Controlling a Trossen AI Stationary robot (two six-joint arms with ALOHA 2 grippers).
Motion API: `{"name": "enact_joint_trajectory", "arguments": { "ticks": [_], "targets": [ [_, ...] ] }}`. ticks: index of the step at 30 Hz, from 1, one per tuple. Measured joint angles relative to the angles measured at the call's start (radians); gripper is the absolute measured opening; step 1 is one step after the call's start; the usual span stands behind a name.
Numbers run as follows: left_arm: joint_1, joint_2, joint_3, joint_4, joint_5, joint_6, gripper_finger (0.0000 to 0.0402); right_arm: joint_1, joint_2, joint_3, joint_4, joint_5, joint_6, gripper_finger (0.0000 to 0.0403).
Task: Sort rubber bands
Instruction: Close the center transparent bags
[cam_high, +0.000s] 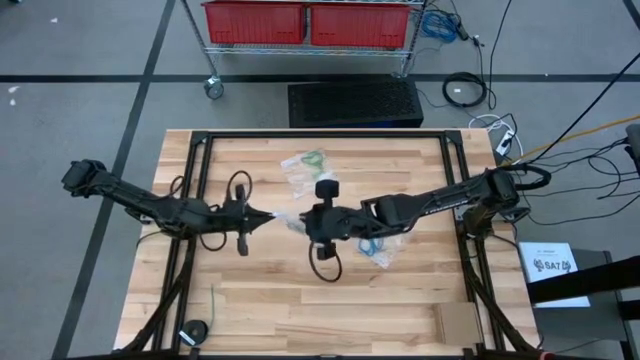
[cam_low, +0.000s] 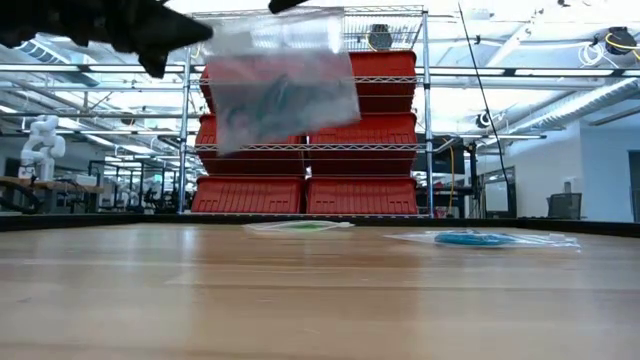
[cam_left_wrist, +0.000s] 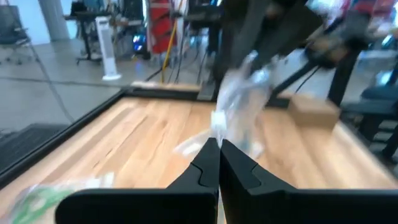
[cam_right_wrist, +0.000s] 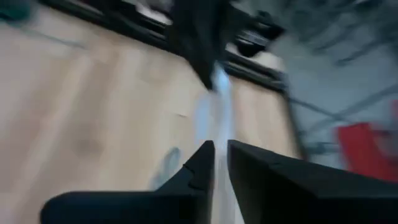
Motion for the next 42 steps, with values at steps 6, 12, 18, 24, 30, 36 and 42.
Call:
{"name": "enact_joint_trajectory", "arguments": {
  "ticks": [6,12,18,24,30,36,42],
  "targets": [
    [0.004,0.000,0.000,-0.158,-0.005,0.008,0.0001,-0.079,0.046,0.000,0.049,-0.295,0.138,0.0102],
    [0.004,0.000,0.000,-0.203,-0.004,0.033,0.0001,-0.133,0.114,0.000,0.181,-0.331,0.160,0.0156],
    [0.004,0.000,0.000,-0.213,-0.001,0.049,0.0001,-0.171,0.187,0.000,0.266,-0.427,0.238,0.0167],
    [0.003,0.000,0.000,-0.216,0.001,0.049,0.0000,-0.176,0.208,-0.002,0.308,-0.428,0.229,0.0153],
    [0.003,0.000,0.000,-0.209,-0.005,0.041,0.0000,-0.176,0.208,-0.002,0.324,-0.428,0.215,0.0114],
    [0.003,0.000,0.000,-0.208,-0.005,0.030,0.0000,-0.177,0.243,0.000,0.357,-0.424,0.167,0.0059],
    [0.003,0.001,0.000,-0.206,-0.005,0.029,0.0000,-0.182,0.239,0.000,0.339,-0.419,0.167,0.0024]
  ]
}}
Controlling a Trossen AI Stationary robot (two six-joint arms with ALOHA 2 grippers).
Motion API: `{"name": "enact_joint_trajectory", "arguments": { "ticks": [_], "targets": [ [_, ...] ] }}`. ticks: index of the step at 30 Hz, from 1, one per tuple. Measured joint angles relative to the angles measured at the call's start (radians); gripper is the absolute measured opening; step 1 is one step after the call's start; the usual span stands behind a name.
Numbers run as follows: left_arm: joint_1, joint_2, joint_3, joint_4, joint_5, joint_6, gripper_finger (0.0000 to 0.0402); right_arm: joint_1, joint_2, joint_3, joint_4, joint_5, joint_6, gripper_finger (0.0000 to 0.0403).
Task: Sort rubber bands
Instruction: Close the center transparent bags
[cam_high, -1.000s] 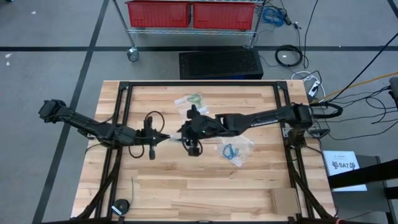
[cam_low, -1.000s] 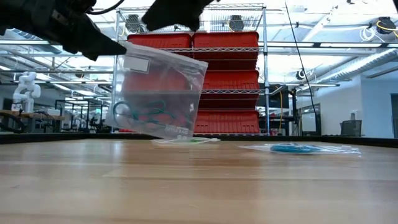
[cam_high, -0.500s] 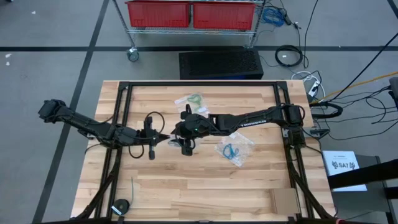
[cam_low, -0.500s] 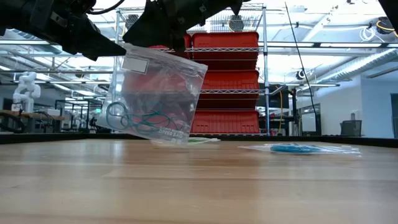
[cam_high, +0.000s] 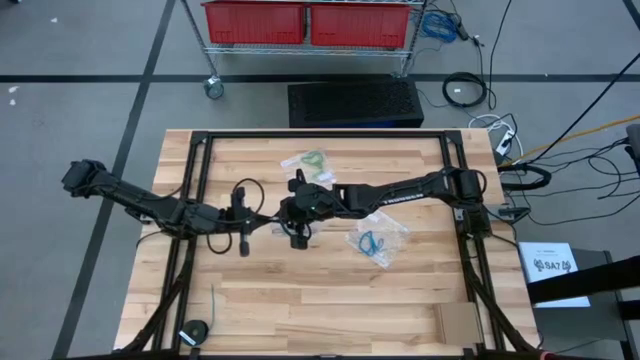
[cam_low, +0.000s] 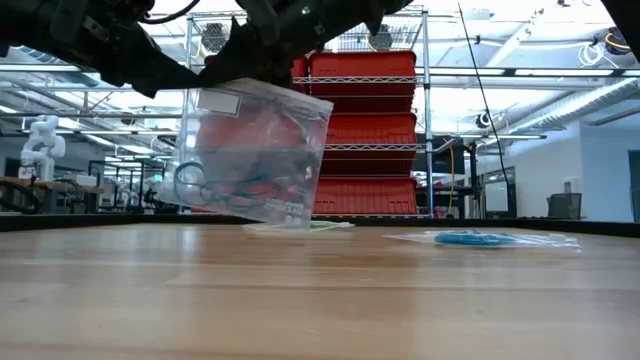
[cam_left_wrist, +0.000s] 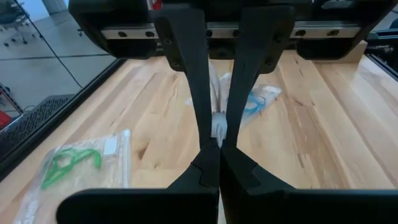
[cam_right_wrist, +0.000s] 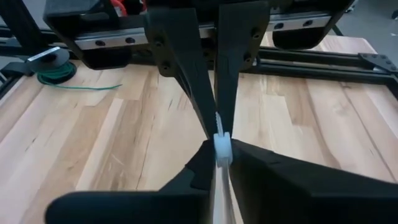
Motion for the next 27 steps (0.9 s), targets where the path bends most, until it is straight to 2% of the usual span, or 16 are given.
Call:
{"name": "enact_joint_trajectory", "arguments": {
  "ticks": [19,22,27],
  "targets": [
    [0.001,0.000,0.000,-0.021,-0.021,-0.004,0.0000,0.000,-0.011,0.003,-0.161,0.003,-0.001,0.0009],
    [0.000,0.000,-0.001,-0.025,-0.021,-0.005,0.0000,0.000,-0.010,0.025,-0.250,0.006,-0.001,0.0009],
    [0.000,0.000,-0.001,-0.016,-0.029,-0.005,0.0000,0.004,-0.010,0.104,-0.419,0.077,-0.034,0.0009]
  ]
}}
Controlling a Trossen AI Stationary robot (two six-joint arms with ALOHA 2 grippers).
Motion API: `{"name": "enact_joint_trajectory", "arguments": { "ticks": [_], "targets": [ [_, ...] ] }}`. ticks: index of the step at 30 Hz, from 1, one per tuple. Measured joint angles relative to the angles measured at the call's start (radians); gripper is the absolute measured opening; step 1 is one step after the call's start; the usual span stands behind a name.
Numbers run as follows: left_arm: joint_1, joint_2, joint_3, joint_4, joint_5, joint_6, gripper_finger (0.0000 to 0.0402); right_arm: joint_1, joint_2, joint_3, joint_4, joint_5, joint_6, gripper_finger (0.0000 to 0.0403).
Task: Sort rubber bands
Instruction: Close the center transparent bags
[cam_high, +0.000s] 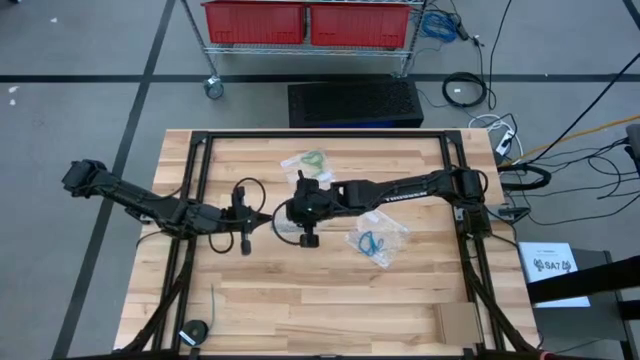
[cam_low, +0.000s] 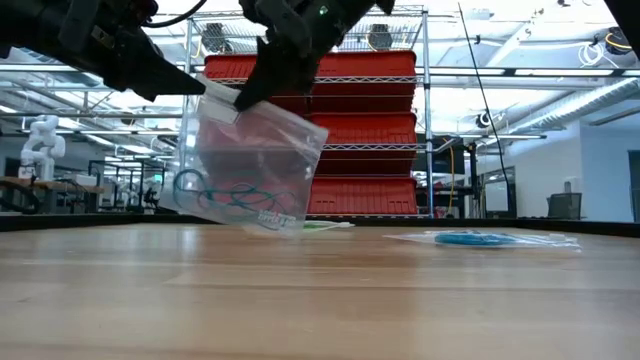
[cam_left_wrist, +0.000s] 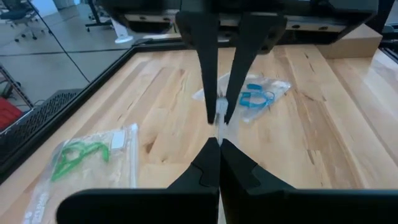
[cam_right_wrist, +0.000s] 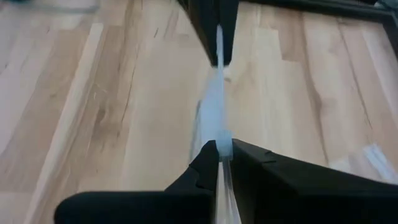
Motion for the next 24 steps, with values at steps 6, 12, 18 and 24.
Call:
{"name": "enact_joint_trajectory", "arguments": {
  "ticks": [6,12,18,24],
  "targets": [
    [0.000,-0.002,0.002,0.006,0.000,-0.001,0.0000,0.000,0.000,0.102,-0.205,0.029,-0.018,0.0009],
    [0.000,-0.001,0.002,0.001,0.000,-0.001,0.0000,-0.006,0.002,0.140,-0.350,0.063,-0.013,0.0009],
    [0.000,-0.001,0.001,-0.002,0.000,-0.002,0.0000,-0.010,0.002,0.140,-0.441,0.079,0.005,0.0009],
    [0.000,-0.001,0.001,-0.005,0.000,-0.002,0.0000,-0.016,0.002,0.140,-0.505,0.149,0.016,0.0008]
  ]
}}
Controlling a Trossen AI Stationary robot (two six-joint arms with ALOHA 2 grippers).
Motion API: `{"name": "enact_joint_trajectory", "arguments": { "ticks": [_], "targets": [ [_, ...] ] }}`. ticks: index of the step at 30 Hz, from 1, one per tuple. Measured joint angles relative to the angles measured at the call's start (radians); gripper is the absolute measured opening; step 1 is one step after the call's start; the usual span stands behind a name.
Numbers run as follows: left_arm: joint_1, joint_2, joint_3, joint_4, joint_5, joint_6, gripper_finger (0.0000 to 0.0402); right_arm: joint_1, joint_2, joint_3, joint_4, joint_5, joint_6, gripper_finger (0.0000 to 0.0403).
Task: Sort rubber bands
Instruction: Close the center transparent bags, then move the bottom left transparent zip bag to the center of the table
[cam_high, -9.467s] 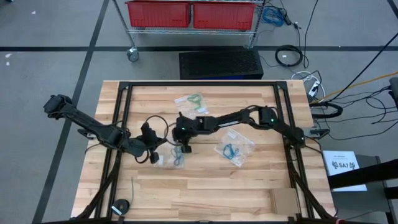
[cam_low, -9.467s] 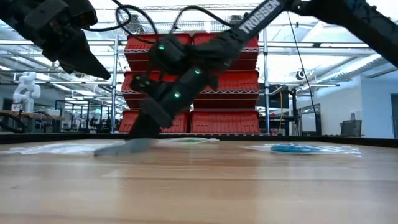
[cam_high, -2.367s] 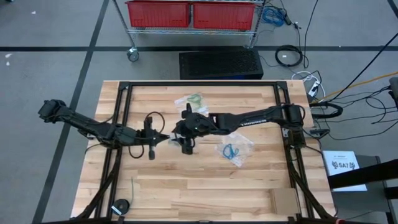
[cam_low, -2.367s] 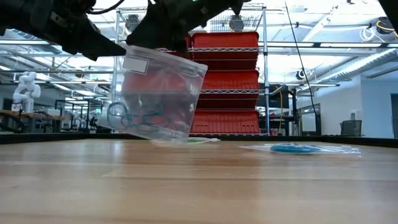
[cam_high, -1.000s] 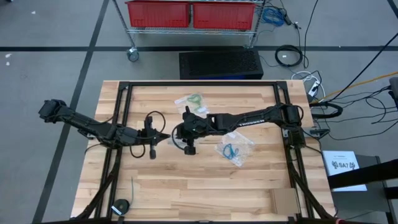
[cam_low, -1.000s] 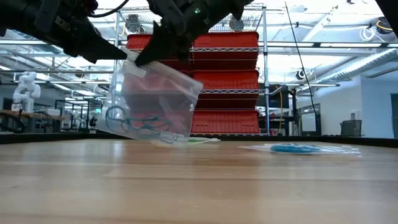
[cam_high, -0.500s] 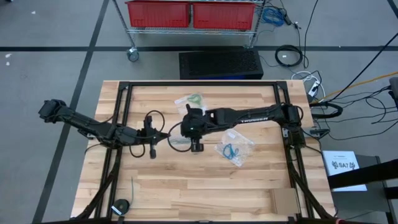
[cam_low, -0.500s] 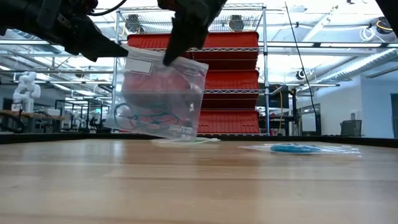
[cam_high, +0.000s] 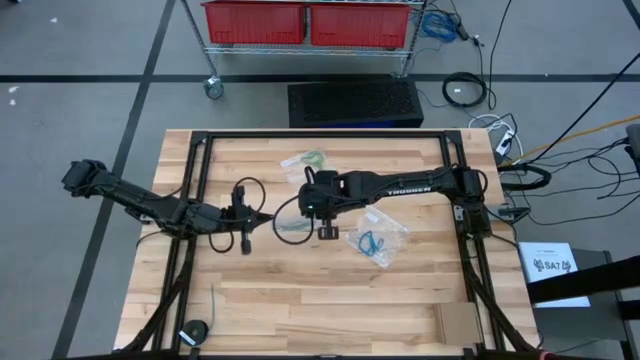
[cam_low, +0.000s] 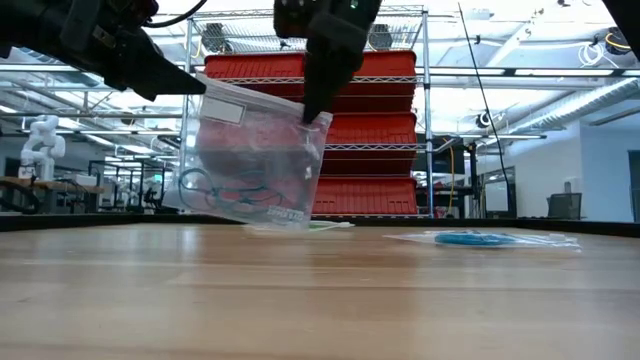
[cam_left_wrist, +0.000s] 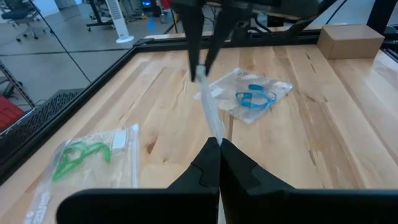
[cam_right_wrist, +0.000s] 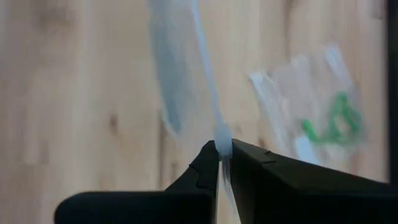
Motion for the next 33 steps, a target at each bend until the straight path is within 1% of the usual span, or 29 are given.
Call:
{"name": "enact_joint_trajectory", "arguments": {
  "ticks": [2,4,7,8,11,13,15,18,21,24,30,31,33],
  "targets": [
    [0.000,0.000,0.000,0.000,0.000,-0.001,0.0000,-0.001,0.000,0.000,-0.032,0.031,0.001,0.0008],
    [0.000,0.000,0.000,-0.001,0.000,-0.002,0.0000,-0.007,0.000,0.000,-0.054,0.032,0.013,0.0008],
    [-0.002,0.000,-0.001,-0.014,0.003,-0.003,0.0000,-0.018,0.000,-0.006,-0.155,0.056,0.027,0.0005],
    [-0.002,-0.001,-0.001,-0.015,0.004,-0.007,0.0000,-0.022,0.000,-0.006,-0.157,0.066,0.030,0.0004],
    [-0.001,-0.001,-0.001,-0.045,0.001,-0.032,0.0000,-0.028,-0.001,-0.005,-0.200,0.138,0.084,0.0001],
    [-0.001,0.000,-0.001,-0.054,-0.019,-0.043,0.0000,-0.029,0.000,-0.005,-0.202,0.174,0.106,0.0002],
    [-0.001,-0.001,-0.001,-0.055,-0.045,-0.049,0.0000,-0.031,0.000,-0.005,-0.211,0.210,0.109,0.0008],
    [-0.001,-0.001,-0.001,-0.056,-0.075,-0.051,0.0004,-0.032,0.000,-0.004,-0.209,0.225,0.108,0.0025],
    [-0.001,0.000,-0.001,-0.055,-0.126,-0.051,0.0024,-0.033,0.000,-0.003,-0.204,0.222,0.107,0.0045],
    [-0.001,0.000,-0.001,-0.052,-0.172,-0.052,0.0057,-0.034,0.000,-0.003,-0.202,0.218,0.106,0.0066],
    [-0.001,0.000,-0.001,-0.043,-0.227,-0.052,0.0125,-0.047,0.000,-0.002,-0.193,0.207,0.105,0.0100],
    [-0.001,0.000,-0.001,-0.042,-0.229,-0.052,0.0133,-0.049,0.000,-0.002,-0.181,0.184,0.105,0.0104],
    [-0.001,-0.002,-0.001,-0.043,-0.229,-0.051,0.0142,-0.054,-0.001,-0.018,-0.109,0.090,0.099,0.0105]
  ]
}}
